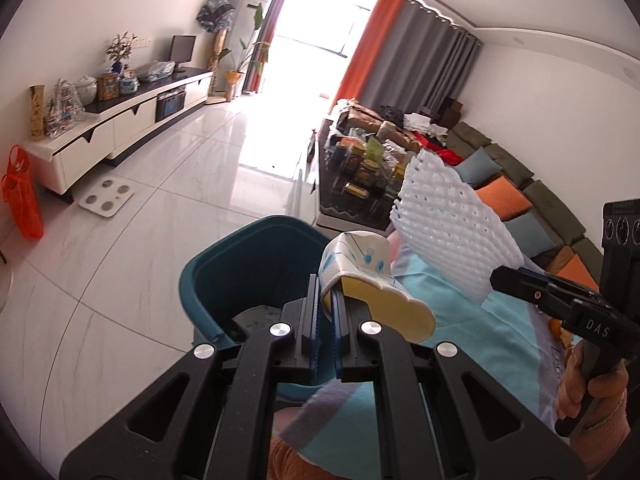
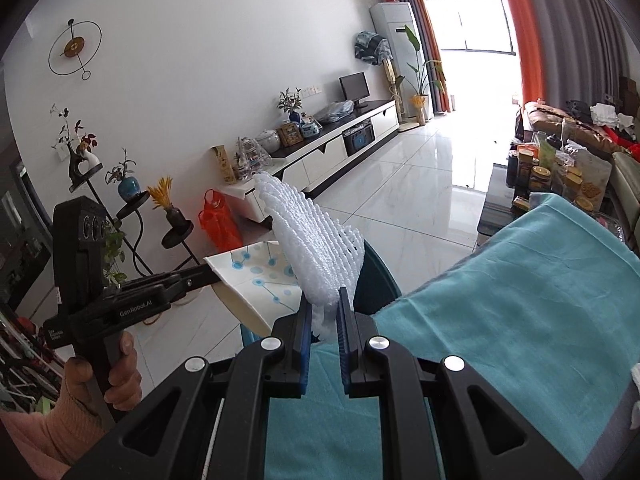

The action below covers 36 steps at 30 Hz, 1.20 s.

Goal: Collect trash
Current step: 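Carry the paper cup and foam sleeve over the teal bin, then open both tools to drop the cup and foam sleeve into the bin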

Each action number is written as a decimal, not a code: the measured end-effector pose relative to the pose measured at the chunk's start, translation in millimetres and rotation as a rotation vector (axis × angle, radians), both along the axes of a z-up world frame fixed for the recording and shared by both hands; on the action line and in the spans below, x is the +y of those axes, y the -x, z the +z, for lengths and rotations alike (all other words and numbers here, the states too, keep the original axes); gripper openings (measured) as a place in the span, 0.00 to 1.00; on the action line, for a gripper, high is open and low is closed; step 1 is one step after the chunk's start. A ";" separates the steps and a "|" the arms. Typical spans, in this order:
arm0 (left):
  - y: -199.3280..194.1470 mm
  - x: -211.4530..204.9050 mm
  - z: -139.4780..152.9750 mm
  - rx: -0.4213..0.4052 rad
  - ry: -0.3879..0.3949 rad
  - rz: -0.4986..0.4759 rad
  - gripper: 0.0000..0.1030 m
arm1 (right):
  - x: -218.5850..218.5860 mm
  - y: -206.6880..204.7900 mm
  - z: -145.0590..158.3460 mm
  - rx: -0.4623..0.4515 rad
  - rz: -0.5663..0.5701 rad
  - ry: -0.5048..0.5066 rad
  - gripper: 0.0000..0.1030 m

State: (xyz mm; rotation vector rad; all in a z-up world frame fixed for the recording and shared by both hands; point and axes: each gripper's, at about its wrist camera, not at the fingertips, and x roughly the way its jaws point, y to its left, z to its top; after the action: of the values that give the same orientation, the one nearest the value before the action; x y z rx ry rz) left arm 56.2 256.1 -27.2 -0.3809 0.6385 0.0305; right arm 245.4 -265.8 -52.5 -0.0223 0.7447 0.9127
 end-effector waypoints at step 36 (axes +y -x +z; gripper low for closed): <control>-65.3 -1.2 -80.6 0.193 -0.021 0.096 0.14 | 73.6 -42.5 -63.2 0.201 -0.001 0.137 0.24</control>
State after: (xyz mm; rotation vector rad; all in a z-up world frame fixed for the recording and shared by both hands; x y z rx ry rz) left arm 121.5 254.8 -107.8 -0.3907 0.8098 0.1672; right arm 287.9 -192.2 -115.7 -0.0516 0.9933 0.8695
